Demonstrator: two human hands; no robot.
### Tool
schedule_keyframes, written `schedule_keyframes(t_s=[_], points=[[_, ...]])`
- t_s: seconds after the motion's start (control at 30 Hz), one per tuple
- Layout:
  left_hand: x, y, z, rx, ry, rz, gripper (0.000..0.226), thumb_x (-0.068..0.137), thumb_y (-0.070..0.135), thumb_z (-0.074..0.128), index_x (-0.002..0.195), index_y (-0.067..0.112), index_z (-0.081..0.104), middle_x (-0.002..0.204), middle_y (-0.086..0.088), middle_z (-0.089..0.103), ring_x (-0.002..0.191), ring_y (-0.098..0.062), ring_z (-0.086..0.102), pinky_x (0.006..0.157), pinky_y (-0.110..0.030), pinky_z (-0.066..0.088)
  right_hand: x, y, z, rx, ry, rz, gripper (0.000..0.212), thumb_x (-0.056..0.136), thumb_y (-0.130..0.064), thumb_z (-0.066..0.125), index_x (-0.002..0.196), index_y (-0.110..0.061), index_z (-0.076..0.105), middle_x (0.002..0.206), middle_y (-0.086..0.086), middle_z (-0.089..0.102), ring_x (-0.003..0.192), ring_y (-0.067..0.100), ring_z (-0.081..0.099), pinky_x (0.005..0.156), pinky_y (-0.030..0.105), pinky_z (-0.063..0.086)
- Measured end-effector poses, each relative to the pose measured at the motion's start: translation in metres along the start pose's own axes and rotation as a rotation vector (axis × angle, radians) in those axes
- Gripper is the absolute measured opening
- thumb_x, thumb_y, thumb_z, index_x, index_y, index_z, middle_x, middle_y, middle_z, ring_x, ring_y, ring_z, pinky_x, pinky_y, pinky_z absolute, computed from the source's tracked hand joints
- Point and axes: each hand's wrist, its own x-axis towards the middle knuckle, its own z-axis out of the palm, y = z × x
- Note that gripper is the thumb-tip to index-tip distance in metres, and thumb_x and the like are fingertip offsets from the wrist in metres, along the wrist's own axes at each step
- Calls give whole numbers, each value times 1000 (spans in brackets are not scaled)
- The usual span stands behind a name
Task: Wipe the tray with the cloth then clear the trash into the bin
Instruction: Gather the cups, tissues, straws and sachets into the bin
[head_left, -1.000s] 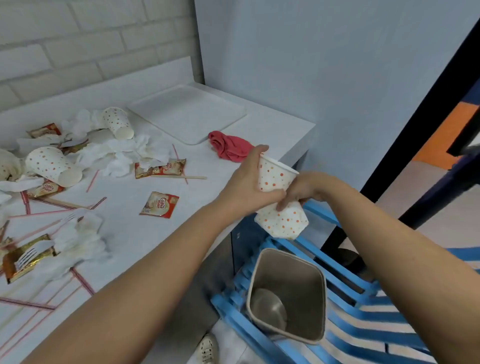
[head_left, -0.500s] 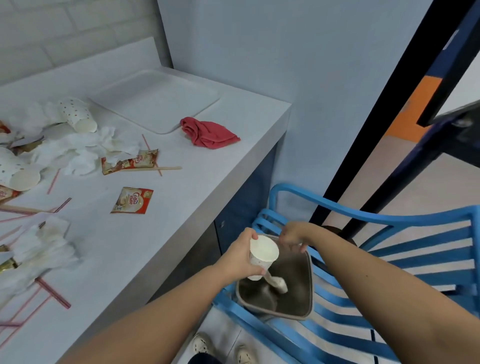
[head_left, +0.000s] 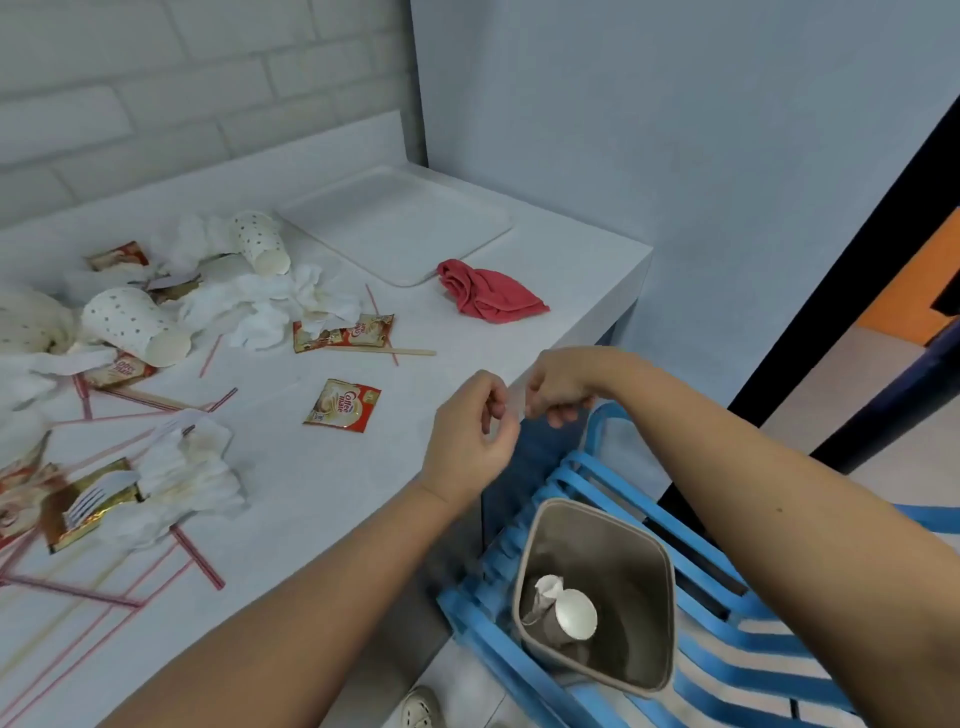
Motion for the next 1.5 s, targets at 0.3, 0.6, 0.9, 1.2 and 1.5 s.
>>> schedule_keyframes(t_s=[0.3, 0.6, 0.9, 1.2, 1.5], points=[[49, -44, -102, 729, -317, -388, 44, 84, 7, 51, 127, 19, 50, 141, -1, 37, 128, -26, 32, 101, -39, 30, 54, -80, -10, -54, 447, -272, 16, 87, -11, 57, 97, -5, 68, 95, 8, 67, 84, 21, 59, 66, 25, 45], [37, -59, -135, 520, -370, -612, 43, 83, 25, 68, 121, 15, 51, 123, -5, 49, 101, -16, 45, 71, -15, 37, 115, -136, -1, -158, 477, -303, 60, 89, -44, 54, 137, -10, 41, 137, 11, 42, 128, 29, 38, 101, 41, 35], [39, -63, -138, 522, -308, -664, 14, 92, 22, 55, 87, 12, 48, 95, -2, 47, 85, -16, 45, 59, -21, 32, 114, -154, -7, -376, 429, -349, 16, 86, -23, 56, 97, -14, 52, 103, 9, 51, 99, 27, 51, 90, 35, 39], [42, -64, -140, 438, -254, -733, 25, 91, 25, 58, 109, 8, 57, 100, -1, 48, 91, -17, 46, 73, -25, 37, 106, -147, -12, -426, 368, -335, 30, 89, 1, 43, 64, -12, 32, 70, 0, 35, 85, 26, 46, 59, 26, 37], [44, -67, -140, 451, -238, -750, 16, 92, 23, 56, 101, 11, 55, 101, -2, 48, 92, -18, 45, 72, -24, 36, 95, -139, -9, -379, 313, -247, 15, 88, -14, 54, 100, -5, 54, 96, 11, 54, 83, 26, 50, 55, 25, 35]])
